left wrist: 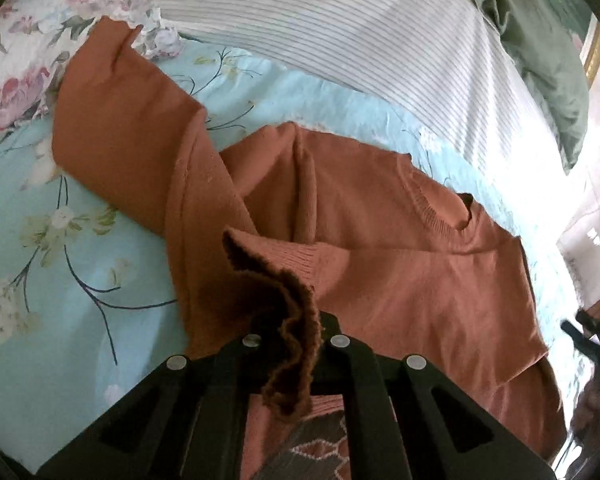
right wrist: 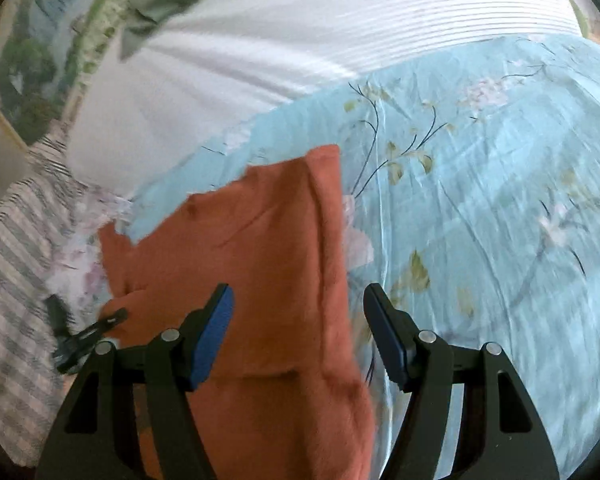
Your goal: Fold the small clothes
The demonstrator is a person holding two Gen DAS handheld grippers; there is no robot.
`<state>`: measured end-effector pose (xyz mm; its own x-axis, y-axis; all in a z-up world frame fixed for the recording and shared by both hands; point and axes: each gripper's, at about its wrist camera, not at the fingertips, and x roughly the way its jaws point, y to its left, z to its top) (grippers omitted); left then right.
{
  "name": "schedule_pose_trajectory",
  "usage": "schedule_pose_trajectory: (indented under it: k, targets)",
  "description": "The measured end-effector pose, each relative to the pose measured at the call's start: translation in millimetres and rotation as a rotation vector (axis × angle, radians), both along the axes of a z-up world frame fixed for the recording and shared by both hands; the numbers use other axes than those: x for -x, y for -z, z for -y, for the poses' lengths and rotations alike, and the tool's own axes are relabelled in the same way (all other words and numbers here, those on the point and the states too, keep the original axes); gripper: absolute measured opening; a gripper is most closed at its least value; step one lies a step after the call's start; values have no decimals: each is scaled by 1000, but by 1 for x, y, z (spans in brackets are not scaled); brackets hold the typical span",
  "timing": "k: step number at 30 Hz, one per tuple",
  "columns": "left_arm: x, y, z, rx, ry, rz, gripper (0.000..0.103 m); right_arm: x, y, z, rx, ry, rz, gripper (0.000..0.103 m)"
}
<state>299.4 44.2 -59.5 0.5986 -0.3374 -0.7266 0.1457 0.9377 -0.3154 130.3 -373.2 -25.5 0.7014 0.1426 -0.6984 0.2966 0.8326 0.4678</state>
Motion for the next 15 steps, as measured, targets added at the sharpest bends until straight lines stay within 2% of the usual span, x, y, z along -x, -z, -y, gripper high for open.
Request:
schedule_pose_trajectory:
  k: [6, 7, 8, 10, 12, 15]
  targets:
    - [5, -11, 6, -34, 18, 33, 4, -57, 31, -13, 89, -72, -139, 66]
    - [7, -14, 7, -35, 23, 40, 4, -60, 35, -14, 96, -84, -152, 33]
    - [7, -17, 8, -34, 26, 48, 4, -62, 40, -15, 102, -93, -163, 11]
    - [7, -25, 14, -30, 42, 71, 4, -54, 36, -6, 80, -69, -120, 9]
    - [6, -34, 23, -13, 73, 103, 4, -30, 18, 10, 104, 10, -39, 9]
    - [0, -37, 43, -40, 102, 126, 4, -13, 24, 32, 61, 86, -36, 6]
